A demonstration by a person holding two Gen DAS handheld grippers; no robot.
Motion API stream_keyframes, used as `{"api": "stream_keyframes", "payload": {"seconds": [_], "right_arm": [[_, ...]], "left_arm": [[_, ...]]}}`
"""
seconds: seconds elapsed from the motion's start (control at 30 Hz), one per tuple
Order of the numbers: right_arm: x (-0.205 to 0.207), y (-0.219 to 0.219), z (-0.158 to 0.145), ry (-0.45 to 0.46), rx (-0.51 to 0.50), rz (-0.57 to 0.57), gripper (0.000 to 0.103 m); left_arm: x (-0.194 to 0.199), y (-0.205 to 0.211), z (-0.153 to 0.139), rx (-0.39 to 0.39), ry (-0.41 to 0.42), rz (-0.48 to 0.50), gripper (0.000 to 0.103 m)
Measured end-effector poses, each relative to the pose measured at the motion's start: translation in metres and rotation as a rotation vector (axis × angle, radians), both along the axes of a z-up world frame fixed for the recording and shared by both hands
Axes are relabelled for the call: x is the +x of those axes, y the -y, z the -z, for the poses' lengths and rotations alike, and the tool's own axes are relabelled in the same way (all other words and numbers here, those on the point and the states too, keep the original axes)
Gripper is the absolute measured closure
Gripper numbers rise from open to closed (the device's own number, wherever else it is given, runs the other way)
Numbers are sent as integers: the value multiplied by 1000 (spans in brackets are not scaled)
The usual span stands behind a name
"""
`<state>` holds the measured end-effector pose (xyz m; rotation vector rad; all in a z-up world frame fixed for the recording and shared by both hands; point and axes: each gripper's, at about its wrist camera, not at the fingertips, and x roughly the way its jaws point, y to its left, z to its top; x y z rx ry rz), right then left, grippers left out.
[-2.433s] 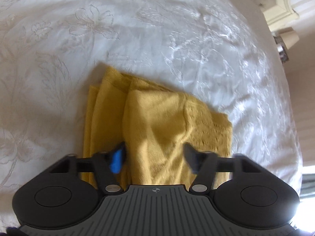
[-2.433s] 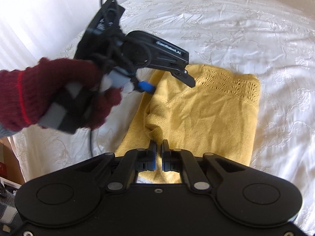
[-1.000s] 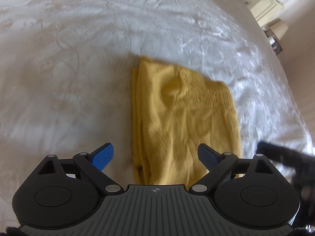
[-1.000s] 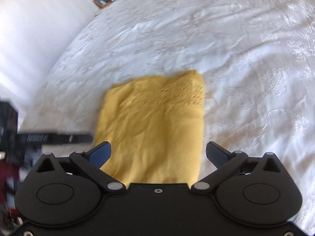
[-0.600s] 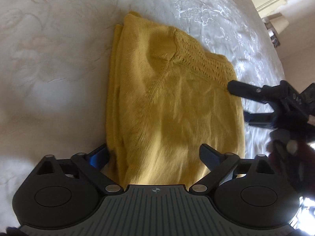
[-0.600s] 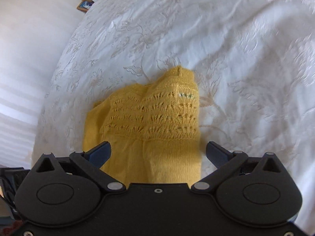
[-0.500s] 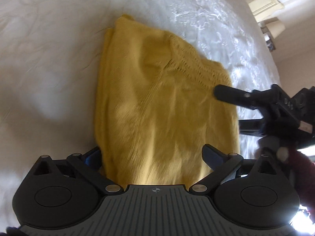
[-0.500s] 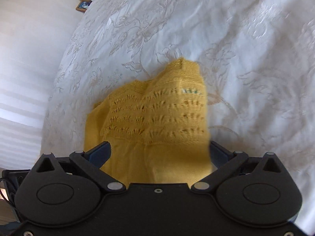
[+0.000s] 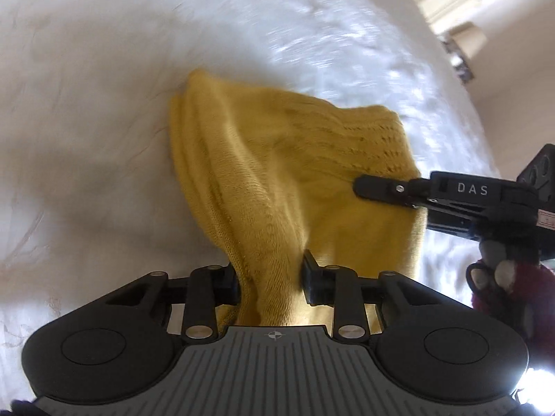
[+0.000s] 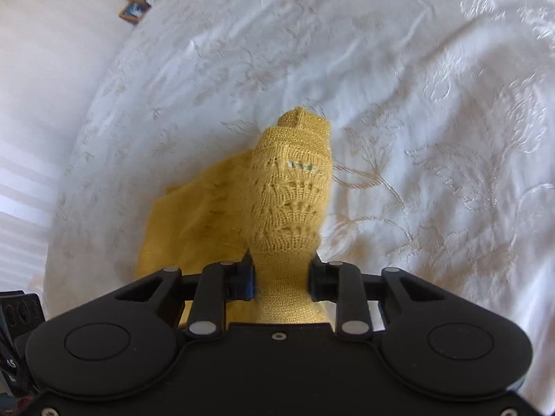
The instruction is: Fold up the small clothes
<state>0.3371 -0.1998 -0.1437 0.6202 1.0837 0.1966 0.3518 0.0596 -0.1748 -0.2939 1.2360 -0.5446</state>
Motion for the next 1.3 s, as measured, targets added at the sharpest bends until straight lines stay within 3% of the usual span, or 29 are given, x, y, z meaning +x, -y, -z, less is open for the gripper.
{"api": "stream_keyframes", "payload": {"seconds": [0.3, 0.47, 0.63, 0.73, 0.77, 0.87, 0.93, 1.0, 1.07, 1.13, 1.3], "right_arm": [[-98, 1, -55, 64, 11, 1, 67], [-143, 1, -51, 52, 56, -34, 67], [-175, 15, -26, 21, 4, -18, 66], [-187, 43, 2, -70, -138, 82, 59], [-191, 52, 7, -88, -188, 108, 59], [-206, 73, 3, -75, -240, 164, 56], [-216, 79, -8, -19, -229, 166, 40], [-219, 76, -16, 29, -236, 137, 34], [-213, 67, -21, 52, -254, 95, 34], [-203, 55, -23, 71, -263, 54, 26], [-162, 39, -5, 17, -318, 1, 24]], "left_arm": [[-67, 16, -63, -94, 84, 84, 75], [-112, 30, -61, -79, 69, 98, 75], [-154, 34, -37, 18, 17, 66, 75], [-176, 24, -10, 209, -46, -25, 75], [-179, 20, 0, 270, -78, -49, 71], [-187, 11, 8, 291, -117, -101, 69], [-189, 15, -7, 318, -53, -94, 70], [-188, 23, -26, 306, 41, -76, 70], [-179, 33, -41, 290, 116, -52, 68], [-169, 42, -47, 279, 179, -34, 62], [-128, 57, -39, 329, 233, -37, 59]]}}
